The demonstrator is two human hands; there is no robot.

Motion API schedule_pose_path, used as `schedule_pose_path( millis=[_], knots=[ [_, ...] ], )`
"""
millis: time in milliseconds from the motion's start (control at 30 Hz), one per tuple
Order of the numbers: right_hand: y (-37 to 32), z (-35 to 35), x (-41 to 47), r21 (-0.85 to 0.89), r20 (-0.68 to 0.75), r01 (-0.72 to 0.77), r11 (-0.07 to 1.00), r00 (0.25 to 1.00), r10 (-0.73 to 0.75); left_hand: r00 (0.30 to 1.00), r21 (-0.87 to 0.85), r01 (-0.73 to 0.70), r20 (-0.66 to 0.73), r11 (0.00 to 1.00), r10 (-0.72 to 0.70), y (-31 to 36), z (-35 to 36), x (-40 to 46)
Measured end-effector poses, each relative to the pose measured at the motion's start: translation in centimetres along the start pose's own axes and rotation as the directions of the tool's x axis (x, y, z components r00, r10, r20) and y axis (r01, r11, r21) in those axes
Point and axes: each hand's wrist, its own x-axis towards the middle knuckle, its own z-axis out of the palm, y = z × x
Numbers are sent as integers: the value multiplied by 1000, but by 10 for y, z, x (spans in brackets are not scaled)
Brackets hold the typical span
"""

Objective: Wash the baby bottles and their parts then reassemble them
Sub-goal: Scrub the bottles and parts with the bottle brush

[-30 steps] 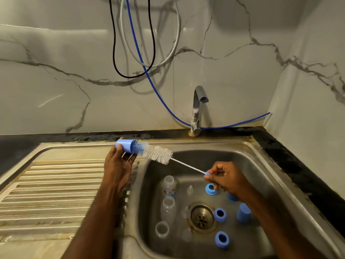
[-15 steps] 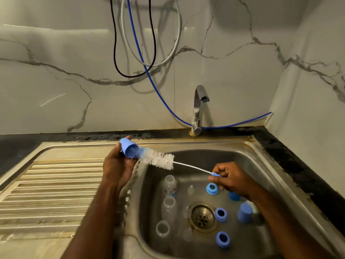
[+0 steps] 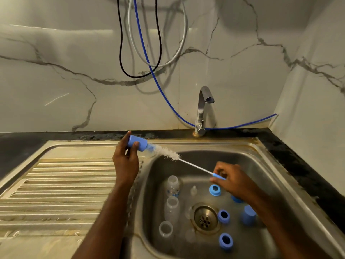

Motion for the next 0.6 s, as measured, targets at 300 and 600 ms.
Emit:
schedule_pose_path(
  millis=[300, 600],
  knots=[
    [11, -15, 1, 19, 46, 32, 999, 998, -33, 881, -562, 473, 288, 679, -375, 12, -4, 1],
    [-1, 7, 4, 352, -56, -71, 933, 994, 97, 929, -655, 335, 106, 677, -356, 8, 4, -4]
  ],
)
